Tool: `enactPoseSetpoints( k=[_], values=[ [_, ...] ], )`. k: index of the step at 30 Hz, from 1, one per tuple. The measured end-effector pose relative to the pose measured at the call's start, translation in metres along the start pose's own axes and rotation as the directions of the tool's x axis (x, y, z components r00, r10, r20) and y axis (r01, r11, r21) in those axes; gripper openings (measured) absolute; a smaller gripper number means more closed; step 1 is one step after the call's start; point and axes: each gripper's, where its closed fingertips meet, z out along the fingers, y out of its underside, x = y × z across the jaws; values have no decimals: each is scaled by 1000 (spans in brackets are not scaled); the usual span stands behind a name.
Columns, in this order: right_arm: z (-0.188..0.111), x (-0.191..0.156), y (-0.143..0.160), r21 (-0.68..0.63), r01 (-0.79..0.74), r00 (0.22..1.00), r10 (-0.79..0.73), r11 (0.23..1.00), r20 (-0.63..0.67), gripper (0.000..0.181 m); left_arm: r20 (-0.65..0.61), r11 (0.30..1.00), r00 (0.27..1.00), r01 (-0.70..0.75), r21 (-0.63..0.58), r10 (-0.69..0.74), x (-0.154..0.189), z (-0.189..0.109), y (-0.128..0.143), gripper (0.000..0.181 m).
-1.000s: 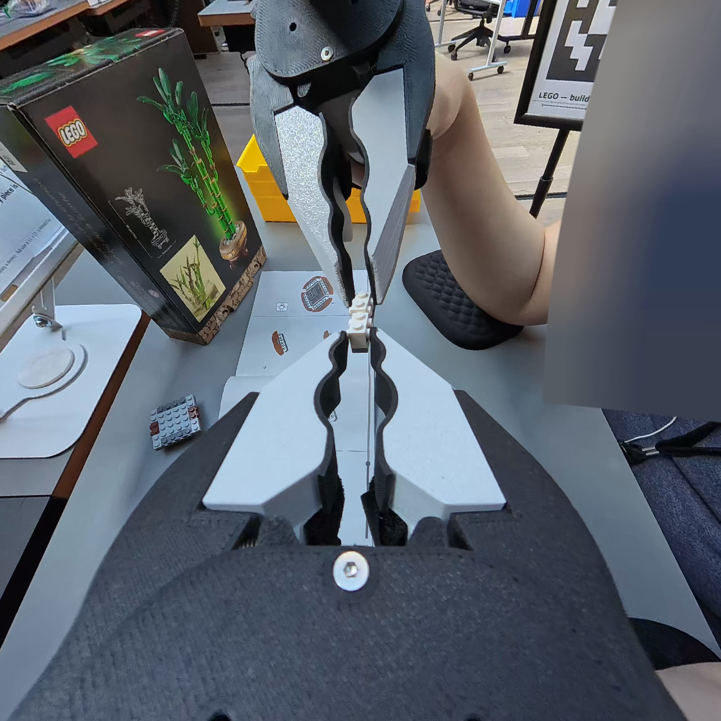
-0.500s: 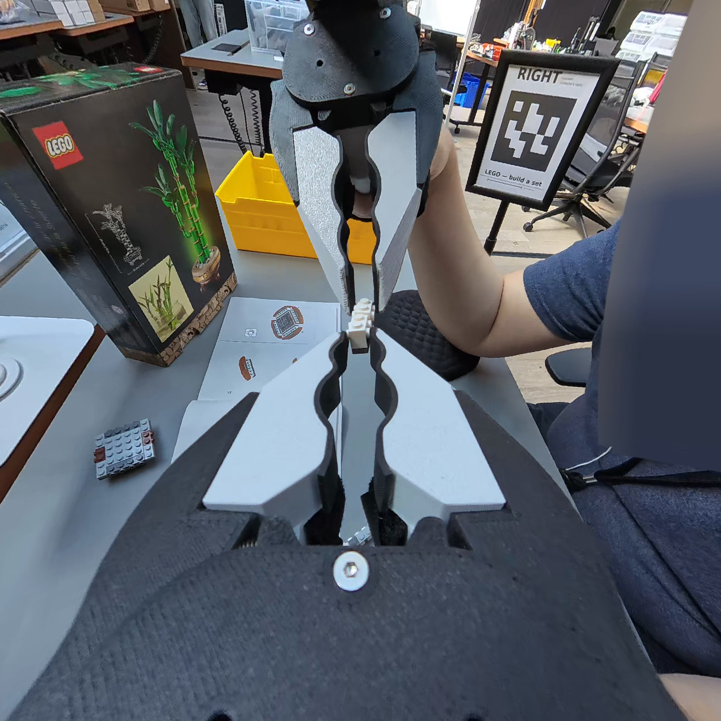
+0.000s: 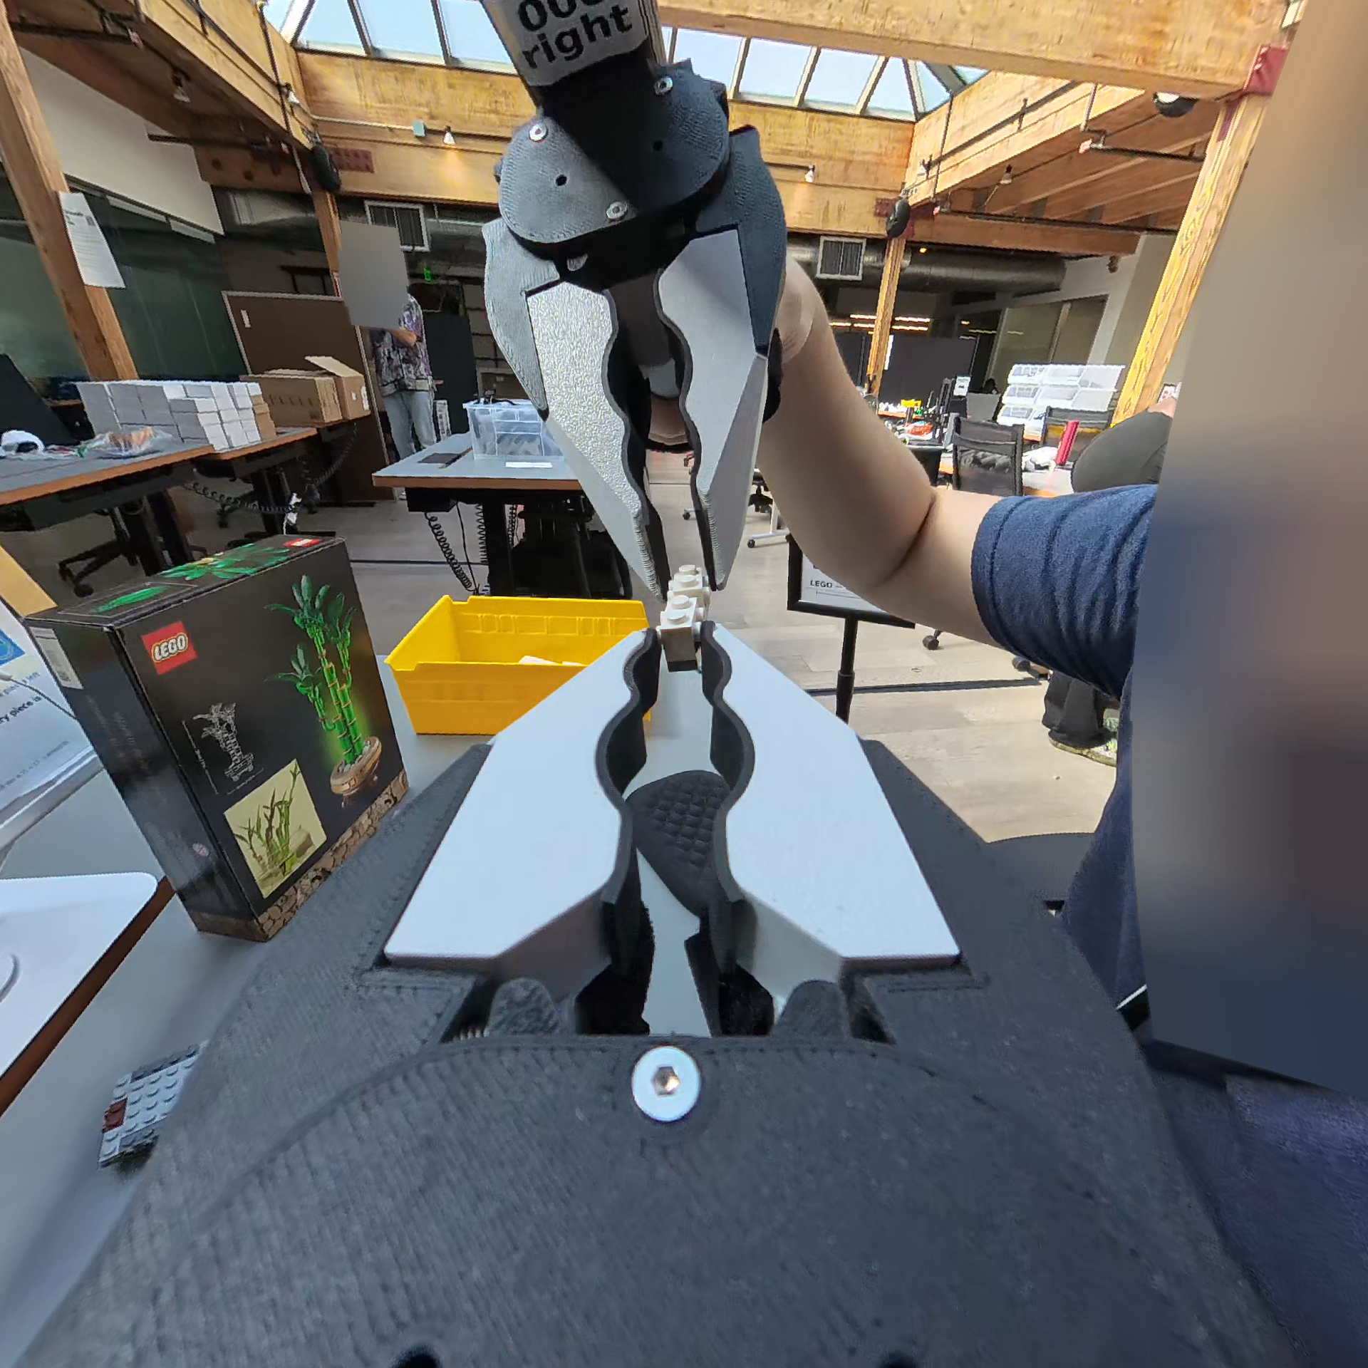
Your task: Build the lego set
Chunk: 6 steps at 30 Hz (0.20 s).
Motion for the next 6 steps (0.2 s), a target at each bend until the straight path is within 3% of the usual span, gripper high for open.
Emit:
enactPoseSetpoints(
  k=[1,6],
  values=[
    [-1,-4,-3,-19,4,1000,-5,1000,-22,10,-2,1000,1000,0,16,0,4,-2,-4,9],
    [-5,-24,-22,-36,10,998,-12,999,-63,10,-24,994,1000,15,111,-13,19,-15,-25,9]
  ],
)
